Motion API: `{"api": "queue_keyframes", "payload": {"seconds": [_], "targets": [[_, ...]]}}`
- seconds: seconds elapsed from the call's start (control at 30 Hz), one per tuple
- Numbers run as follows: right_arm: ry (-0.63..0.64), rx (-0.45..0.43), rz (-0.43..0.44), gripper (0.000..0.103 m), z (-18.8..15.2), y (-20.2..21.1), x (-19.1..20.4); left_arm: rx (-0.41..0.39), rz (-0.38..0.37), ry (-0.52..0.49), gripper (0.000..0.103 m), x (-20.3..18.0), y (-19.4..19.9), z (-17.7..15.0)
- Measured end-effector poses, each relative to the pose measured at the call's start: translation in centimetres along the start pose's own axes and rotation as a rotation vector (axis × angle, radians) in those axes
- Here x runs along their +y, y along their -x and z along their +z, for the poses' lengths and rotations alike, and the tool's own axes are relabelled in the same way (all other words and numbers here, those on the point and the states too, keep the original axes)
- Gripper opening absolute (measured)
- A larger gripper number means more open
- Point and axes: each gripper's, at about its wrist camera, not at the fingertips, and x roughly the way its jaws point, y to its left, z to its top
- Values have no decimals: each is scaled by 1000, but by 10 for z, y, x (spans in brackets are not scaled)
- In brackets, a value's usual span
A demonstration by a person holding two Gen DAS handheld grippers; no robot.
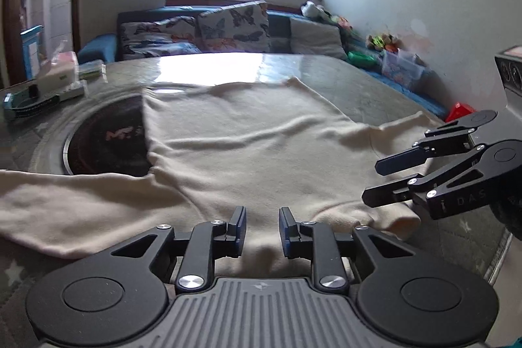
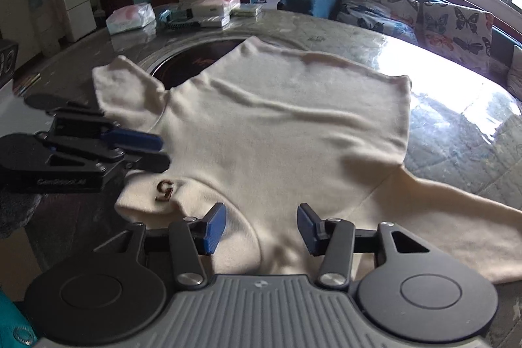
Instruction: Fold clothes
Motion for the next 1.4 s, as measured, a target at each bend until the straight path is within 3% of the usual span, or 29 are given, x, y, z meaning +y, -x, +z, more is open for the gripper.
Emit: {"api": "queue_keyframes", "payload": {"seconds": [0.1,0.23,0.37,0.43,0.53,0.73,0.87,0.97,1.03,1.17,1.4], "targets": [[15,-30,-1,49,8,1,2,-31,89,71,24,21,13,0],[41,-51,4,49,15,-4,8,-54,266,218,25,64,26,-3],[45,-31,26,49,16,-20,15,-59,458,350,32,112,35,-7],[46,-10,33,49,13,-28,18,-51,540,402,40,133,37,-7],[44,-3,31,49,11,-32,20,-42,605,453,40,159,36,-7],[44,-5,27,50,12,-30,21,-54,614,557,40,193,32,-3],[43,-5,26,50,12,-31,21,-50,611,563,37,199,26,2],[40,-8,26,50,12,-31,21,-46,625,557,14,199,23,4],[37,-14,23,50,12,-30,20,-66,613,558,6,196,26,6],[30,-28,22,50,11,-26,19,-123,582,554,5,185,36,15],[6,-60,12,50,11,-18,11,-256,387,430,5,114,60,57]]}}
